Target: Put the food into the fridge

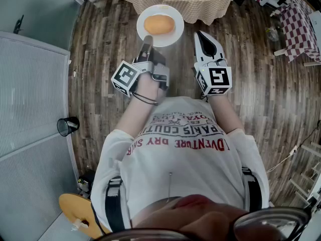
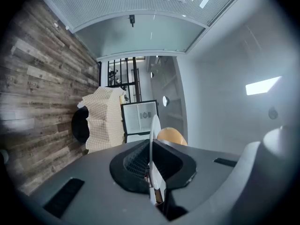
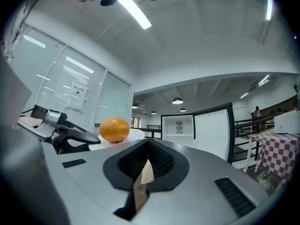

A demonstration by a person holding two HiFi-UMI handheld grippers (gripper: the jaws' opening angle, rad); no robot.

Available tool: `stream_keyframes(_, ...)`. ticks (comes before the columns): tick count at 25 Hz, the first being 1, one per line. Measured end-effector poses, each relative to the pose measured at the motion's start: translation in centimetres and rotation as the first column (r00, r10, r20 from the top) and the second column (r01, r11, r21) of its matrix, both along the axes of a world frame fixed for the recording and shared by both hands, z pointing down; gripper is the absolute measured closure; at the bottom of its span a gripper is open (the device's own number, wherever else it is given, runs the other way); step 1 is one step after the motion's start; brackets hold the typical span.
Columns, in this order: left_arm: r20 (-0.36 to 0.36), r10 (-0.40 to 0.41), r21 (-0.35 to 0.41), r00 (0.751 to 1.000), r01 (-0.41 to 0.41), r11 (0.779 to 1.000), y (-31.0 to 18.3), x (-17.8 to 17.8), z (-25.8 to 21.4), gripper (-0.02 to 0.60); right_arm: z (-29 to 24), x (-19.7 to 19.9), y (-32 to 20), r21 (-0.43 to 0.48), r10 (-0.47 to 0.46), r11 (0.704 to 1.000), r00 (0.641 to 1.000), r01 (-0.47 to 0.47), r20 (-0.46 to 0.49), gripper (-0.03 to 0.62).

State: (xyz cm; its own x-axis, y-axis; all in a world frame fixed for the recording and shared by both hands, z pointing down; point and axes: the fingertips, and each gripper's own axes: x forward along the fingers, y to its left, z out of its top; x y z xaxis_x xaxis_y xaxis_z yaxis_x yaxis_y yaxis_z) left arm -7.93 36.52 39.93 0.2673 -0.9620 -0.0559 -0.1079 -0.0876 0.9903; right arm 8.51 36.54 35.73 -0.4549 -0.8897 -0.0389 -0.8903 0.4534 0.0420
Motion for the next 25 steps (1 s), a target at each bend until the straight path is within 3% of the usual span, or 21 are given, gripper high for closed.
stream_keyframes(10, 0.017, -0.012, -0.005, 1.000, 0.012, 1.000, -0.6, -0.2, 0.4, 0.549, 0.8, -0.5, -0.7, -0.018, -0.016, 1.000, 1.000, 0.016, -0.007, 0.569)
stream_keyframes(17, 0.017, -0.015, -0.010, 1.000, 0.015, 1.000, -1.9, 1.5, 1.0, 0.549, 2.0, 1.2, -1.8, -0.069, -0.021, 0.997, 0.999, 0.024, 0.032, 0.569)
stream_keyframes(25, -0.005, 0.003, -0.107, 1.000, -0.003, 0.994, -3.6, 2.7, 4.9, 0.549, 5.4, 1.9, -4.2, -0.167, -0.064, 0.983, 0.996, 0.074, 0.066, 0.569)
